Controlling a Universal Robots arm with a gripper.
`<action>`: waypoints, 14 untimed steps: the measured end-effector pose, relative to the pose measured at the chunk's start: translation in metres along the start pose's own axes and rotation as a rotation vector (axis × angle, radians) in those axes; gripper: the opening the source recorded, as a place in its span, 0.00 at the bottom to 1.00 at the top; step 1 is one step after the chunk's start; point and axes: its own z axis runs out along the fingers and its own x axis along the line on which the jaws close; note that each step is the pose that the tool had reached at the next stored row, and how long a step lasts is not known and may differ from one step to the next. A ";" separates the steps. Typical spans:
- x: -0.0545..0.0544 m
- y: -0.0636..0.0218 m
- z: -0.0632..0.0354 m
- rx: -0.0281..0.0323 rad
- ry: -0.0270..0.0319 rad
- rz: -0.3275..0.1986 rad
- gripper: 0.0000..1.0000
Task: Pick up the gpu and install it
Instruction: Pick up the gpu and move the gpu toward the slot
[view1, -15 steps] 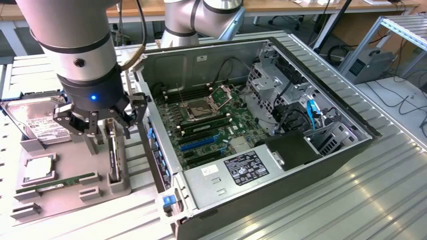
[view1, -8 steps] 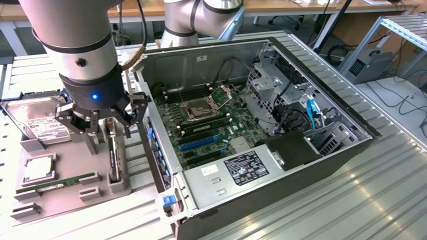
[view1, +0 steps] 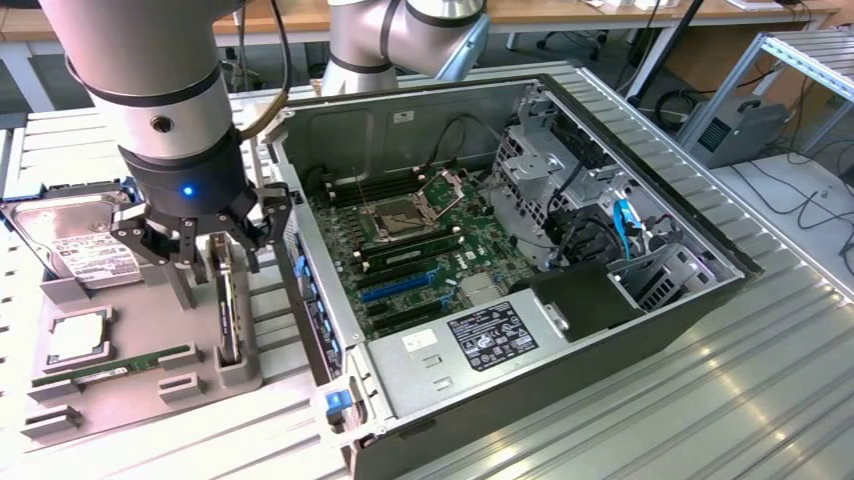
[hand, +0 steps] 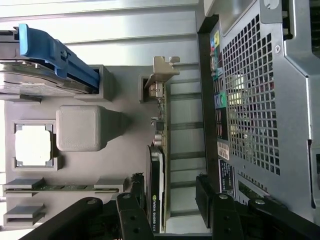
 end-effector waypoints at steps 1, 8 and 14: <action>0.001 0.0000 0.0009 0.0000 0.0000 0.000 0.54; 0.003 -0.0001 0.0056 0.0001 0.0001 0.000 0.54; 0.005 -0.0006 0.0112 0.0002 0.0000 0.000 0.54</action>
